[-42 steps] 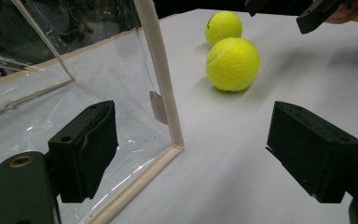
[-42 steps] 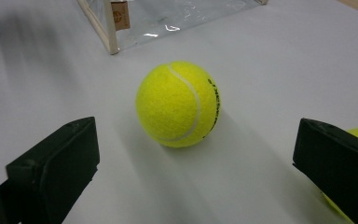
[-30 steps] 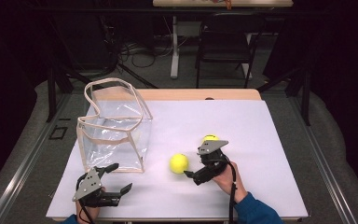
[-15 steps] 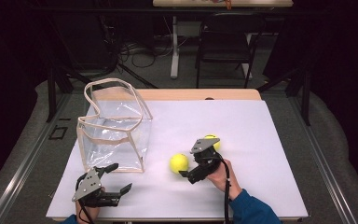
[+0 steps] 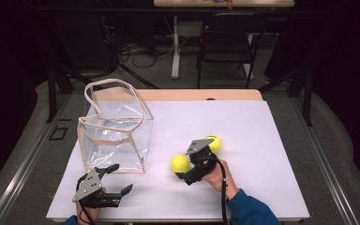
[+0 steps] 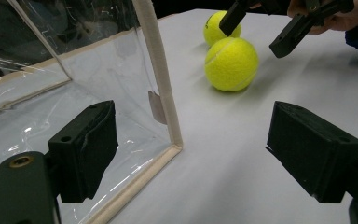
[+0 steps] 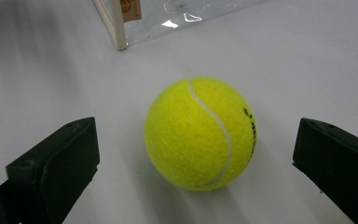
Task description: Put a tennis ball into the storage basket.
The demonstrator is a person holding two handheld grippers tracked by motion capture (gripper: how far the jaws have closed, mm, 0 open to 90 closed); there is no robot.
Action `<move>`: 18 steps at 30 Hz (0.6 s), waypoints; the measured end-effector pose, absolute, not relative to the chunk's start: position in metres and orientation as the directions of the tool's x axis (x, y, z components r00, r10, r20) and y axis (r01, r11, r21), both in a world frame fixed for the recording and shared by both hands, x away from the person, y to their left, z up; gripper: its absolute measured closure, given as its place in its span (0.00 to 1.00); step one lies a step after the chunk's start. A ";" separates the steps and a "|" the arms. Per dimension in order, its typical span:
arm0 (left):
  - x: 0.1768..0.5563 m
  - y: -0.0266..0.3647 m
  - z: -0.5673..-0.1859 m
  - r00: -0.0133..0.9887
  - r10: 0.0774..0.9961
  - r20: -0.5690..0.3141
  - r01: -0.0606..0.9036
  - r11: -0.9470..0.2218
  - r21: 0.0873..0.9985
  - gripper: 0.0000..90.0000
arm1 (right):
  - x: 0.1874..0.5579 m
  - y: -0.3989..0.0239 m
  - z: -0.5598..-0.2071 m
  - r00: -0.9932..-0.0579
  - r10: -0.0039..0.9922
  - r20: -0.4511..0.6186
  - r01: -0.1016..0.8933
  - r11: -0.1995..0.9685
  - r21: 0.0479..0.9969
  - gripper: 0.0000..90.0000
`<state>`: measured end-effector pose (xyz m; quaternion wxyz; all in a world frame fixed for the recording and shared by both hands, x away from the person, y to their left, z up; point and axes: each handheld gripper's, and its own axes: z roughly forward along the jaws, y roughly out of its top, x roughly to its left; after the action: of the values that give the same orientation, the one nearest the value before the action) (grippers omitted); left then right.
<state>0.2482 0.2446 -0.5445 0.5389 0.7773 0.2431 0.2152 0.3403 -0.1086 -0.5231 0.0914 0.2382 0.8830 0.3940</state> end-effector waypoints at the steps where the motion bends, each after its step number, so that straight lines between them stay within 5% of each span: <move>1: 0.248 0.245 -0.544 0.788 0.612 0.073 0.147 -0.302 0.942 0.18 | 0.341 -0.108 -0.523 -0.871 0.491 0.022 0.347 0.580 0.737 0.00; 18: 0.248 0.245 -0.544 0.789 0.610 0.072 0.147 -0.301 0.942 0.18 | 0.350 -0.099 -0.533 -0.865 0.499 0.046 0.379 0.592 0.712 0.00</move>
<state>0.2477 0.2447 -0.5444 0.5388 0.7774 0.2435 0.2148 0.3497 -0.0992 -0.5331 0.0796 0.2471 0.8885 0.3783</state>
